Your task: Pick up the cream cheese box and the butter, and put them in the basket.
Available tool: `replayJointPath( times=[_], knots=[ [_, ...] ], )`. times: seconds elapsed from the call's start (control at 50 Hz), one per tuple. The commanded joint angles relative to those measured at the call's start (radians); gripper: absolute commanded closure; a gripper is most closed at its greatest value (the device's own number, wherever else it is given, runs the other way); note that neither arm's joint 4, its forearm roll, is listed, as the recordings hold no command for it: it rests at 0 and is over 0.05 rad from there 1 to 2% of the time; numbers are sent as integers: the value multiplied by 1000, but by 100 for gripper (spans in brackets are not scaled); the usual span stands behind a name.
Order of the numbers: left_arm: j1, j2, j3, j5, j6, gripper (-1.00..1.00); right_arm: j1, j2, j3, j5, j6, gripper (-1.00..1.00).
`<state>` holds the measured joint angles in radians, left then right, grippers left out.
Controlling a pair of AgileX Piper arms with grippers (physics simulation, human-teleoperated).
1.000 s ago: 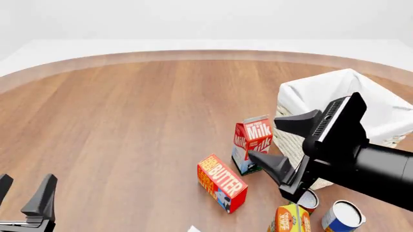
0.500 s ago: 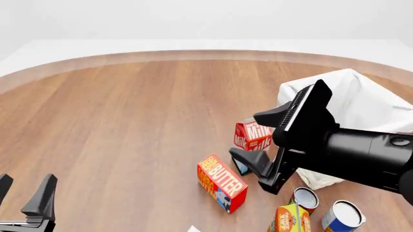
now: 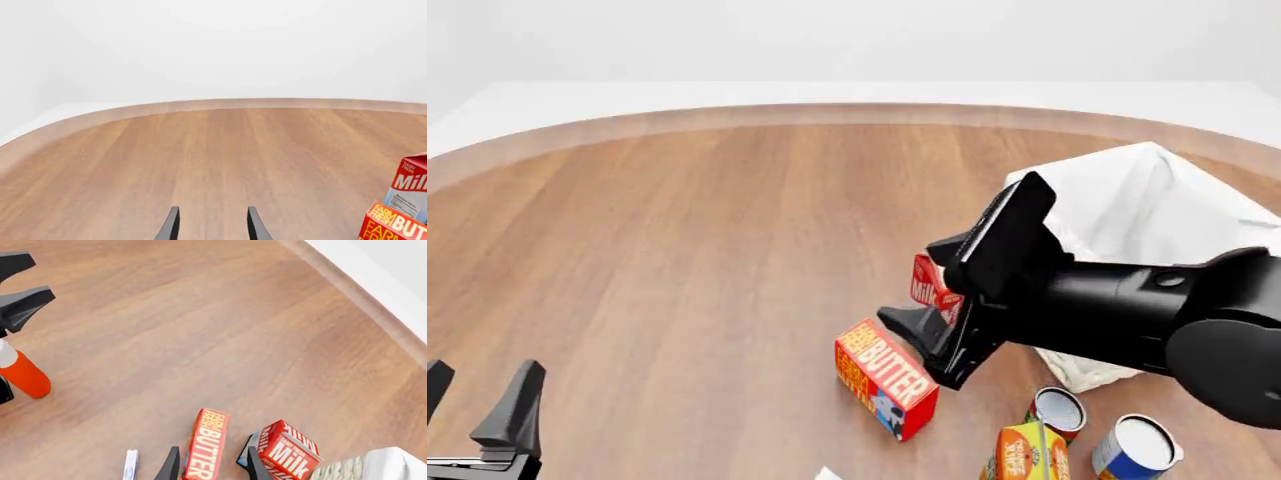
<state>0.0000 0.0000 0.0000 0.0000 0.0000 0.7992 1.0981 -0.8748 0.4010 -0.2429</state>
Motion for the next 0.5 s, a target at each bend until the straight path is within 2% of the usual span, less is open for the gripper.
replayJointPath(
  times=[0.02,0.12,0.22,0.5],
  knots=[
    [0,0,0,0,0,-100,-10,33,20,-37,44,-100],
    [0,0,0,0,0,-100,-25,34,26,-42,65,-100],
    [0,0,0,0,0,-100,-41,70,12,-12,136,-100],
    [0,0,0,0,0,-100,-43,79,46,-46,144,-100]
  ],
)
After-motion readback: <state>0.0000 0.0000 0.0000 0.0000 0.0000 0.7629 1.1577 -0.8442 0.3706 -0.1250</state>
